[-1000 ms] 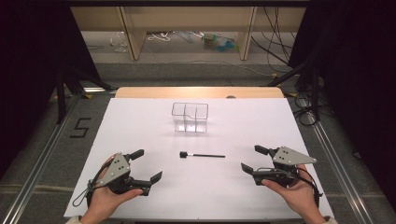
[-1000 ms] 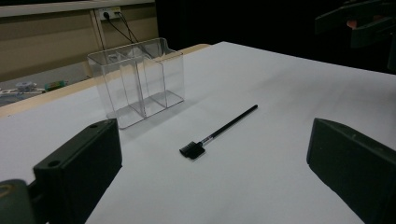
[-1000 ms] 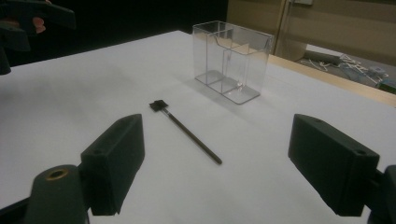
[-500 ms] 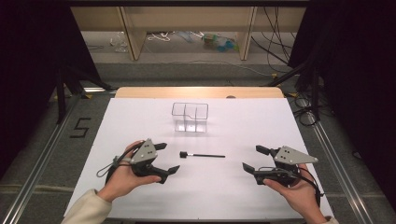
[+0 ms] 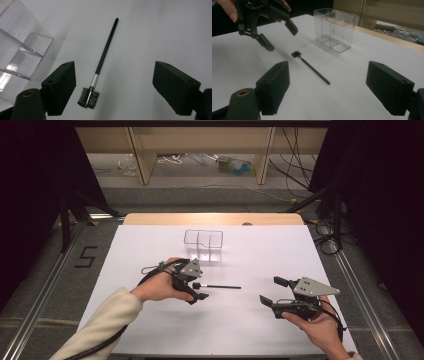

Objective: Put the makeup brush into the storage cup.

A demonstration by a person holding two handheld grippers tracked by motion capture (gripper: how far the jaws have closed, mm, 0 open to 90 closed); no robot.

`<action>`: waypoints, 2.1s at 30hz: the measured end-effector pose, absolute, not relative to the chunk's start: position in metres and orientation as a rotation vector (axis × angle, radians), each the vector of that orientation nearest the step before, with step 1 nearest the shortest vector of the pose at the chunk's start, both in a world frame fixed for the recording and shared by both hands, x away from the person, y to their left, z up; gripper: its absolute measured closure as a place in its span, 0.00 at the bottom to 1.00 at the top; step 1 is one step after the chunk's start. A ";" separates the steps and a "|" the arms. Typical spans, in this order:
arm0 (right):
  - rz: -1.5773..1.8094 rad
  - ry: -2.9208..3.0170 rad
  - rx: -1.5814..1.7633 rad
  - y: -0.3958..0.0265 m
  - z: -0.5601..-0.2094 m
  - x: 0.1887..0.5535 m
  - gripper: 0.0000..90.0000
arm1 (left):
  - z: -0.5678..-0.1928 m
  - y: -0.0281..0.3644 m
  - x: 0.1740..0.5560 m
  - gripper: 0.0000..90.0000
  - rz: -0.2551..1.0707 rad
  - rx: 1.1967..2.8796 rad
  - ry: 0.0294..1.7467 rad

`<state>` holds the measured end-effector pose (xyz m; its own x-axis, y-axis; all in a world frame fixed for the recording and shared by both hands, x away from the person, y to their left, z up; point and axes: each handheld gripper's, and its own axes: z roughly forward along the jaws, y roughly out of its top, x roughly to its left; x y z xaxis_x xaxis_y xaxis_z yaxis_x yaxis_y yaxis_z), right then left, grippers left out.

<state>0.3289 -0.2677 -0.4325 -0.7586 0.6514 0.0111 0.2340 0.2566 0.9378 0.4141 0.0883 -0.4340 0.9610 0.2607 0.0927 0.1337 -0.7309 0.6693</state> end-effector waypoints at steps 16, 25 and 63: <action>1.505 2.191 0.816 -0.267 -0.435 0.329 0.25 | -0.444 0.039 0.450 0.38 0.235 2.696 0.058; 1.511 2.194 0.827 -0.267 -0.435 0.329 0.25 | -0.455 0.028 0.456 0.42 0.211 2.769 0.029; 1.516 2.191 0.812 -0.266 -0.436 0.329 0.25 | -0.457 0.004 0.456 0.92 -0.001 2.978 -0.016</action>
